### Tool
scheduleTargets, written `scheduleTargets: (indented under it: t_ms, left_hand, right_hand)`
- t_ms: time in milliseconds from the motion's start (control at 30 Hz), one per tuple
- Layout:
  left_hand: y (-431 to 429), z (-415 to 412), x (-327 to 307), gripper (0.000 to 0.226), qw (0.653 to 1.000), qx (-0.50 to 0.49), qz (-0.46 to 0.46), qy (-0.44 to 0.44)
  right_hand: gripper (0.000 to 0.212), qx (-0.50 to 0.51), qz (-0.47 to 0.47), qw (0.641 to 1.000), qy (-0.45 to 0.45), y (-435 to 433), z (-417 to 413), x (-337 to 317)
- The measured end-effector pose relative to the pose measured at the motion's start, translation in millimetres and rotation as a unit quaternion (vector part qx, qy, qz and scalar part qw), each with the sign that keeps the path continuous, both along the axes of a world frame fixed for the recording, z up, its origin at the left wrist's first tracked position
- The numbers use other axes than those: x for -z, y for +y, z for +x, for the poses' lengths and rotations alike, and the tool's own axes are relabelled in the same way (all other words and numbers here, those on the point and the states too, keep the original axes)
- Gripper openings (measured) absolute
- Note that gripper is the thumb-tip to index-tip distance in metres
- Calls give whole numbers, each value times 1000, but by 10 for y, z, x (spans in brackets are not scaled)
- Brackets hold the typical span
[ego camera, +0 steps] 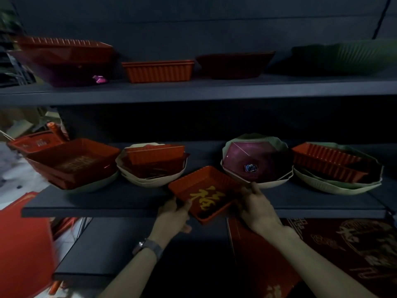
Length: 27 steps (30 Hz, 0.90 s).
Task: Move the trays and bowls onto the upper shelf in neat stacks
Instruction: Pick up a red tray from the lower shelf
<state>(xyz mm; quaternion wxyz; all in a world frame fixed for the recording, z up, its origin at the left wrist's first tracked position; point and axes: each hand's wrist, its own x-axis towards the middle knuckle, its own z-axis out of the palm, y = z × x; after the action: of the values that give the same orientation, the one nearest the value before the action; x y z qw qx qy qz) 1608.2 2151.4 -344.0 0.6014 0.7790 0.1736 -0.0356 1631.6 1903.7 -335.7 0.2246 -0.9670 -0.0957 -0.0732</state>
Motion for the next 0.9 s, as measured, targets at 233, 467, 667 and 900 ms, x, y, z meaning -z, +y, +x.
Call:
scheduleTargets:
  t_ms: [233,467,667,900]
  left_hand:
    - [-353,-130,65,62,984,8,-174,34]
    - [-203,-238,67,74,975,-10,-223,6]
    - [-3,-478,-52,30,969,18,-245,-24]
    - [123,-709,-153,62,979,15,-185,-83]
  right_hand:
    - [21,-3,19,1000,1,-29,71,106]
    - [36,-11,42,999,-22,-157,10,184]
    - [19,-43,117,992,23,-280,-113,119]
    - [23,-38,163,985,-49,-199,-347,128]
